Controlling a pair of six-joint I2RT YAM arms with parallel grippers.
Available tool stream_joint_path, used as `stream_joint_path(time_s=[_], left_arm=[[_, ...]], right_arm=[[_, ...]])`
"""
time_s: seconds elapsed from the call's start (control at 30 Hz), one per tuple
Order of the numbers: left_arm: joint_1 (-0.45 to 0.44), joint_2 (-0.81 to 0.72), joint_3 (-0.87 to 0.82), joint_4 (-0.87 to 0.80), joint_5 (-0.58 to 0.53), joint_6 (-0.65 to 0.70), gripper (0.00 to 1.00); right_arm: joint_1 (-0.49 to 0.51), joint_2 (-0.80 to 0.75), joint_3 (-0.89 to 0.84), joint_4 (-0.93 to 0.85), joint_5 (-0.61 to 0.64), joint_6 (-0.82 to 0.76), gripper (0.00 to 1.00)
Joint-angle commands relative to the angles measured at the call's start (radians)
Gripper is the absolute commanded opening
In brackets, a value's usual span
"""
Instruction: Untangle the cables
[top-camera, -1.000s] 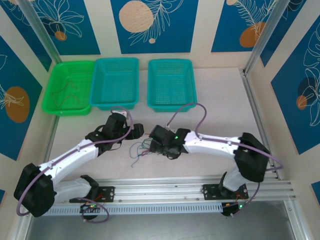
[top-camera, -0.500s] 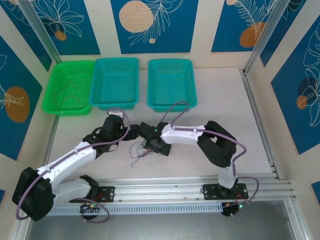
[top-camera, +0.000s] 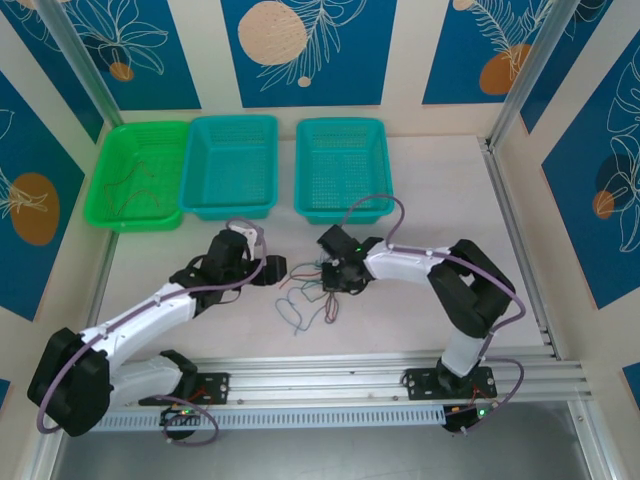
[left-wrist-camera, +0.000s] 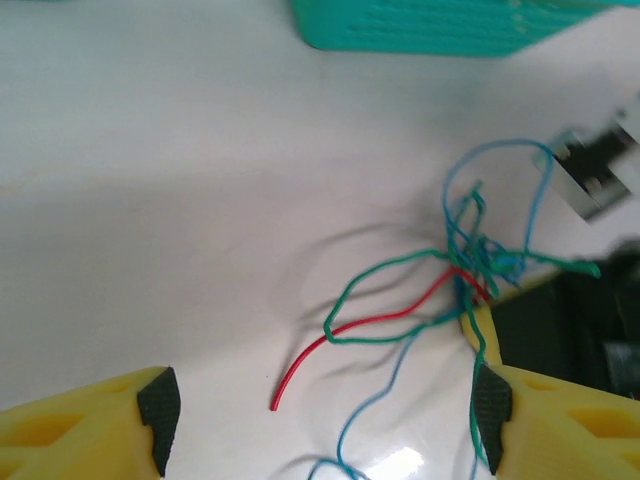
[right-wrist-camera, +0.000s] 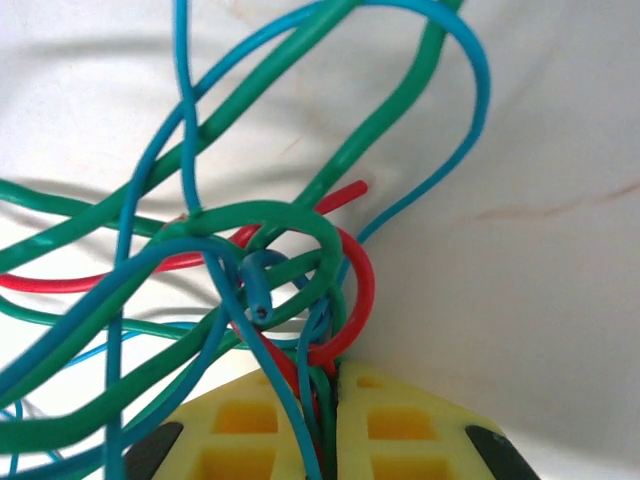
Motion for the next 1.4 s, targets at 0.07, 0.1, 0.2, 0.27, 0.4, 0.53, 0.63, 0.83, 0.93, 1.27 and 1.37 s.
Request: stream_joint_path(time_s=[0.07,0.1,0.2,0.27,0.4,0.53,0.63,0.83,0.93,1.27,1.37], left_arm=[[0.008,0.054,-0.041,0.118,0.217,0.158,0.71],[0.008,0.065,-0.042,0.117,0.224,0.177,0.7],[0.007,0.096,-0.059,0.144,0.275,0.25,0.64],[0.008,0.109,-0.081,0.196,0.334,0.301,0.64],[0.008,0.119,-0.121,0.291,0.323,0.33,0.63],[0.008,0.144,-0.126,0.361,0.373,0.331,0.59],[0.007,0.174,-0.124,0.406,0.439,0.318,0.52],[0.008,0.216,-0.125,0.443,0.466,0.289,0.33],[0.007,0.216,-0.129,0.454,0.458,0.271,0.0],[0.007,0.01,-0.135,0.292,0.098,0.222,0.0],[0.009,-0.082,-0.137,0.206,-0.023,0.216,0.0]], right_arm=[[-0.128,-0.135,-0.1,0.093,-0.246,-0.347,0.0],[-0.144,-0.149,-0.1,0.087,-0.276,-0.372,0.01],[-0.172,-0.176,-0.09,0.055,-0.334,-0.442,0.0],[-0.179,-0.187,-0.08,0.037,-0.364,-0.474,0.01],[-0.195,-0.199,-0.071,0.027,-0.422,-0.491,0.0],[-0.203,-0.201,-0.062,0.02,-0.458,-0.491,0.0],[-0.206,-0.205,-0.06,0.026,-0.476,-0.48,0.0],[-0.224,-0.213,-0.062,0.041,-0.504,-0.453,0.0],[-0.227,-0.213,-0.067,0.048,-0.492,-0.441,0.0],[-0.245,-0.09,-0.065,-0.126,0.128,-0.224,0.2],[-0.267,-0.087,-0.092,-0.136,0.187,-0.178,0.25]])
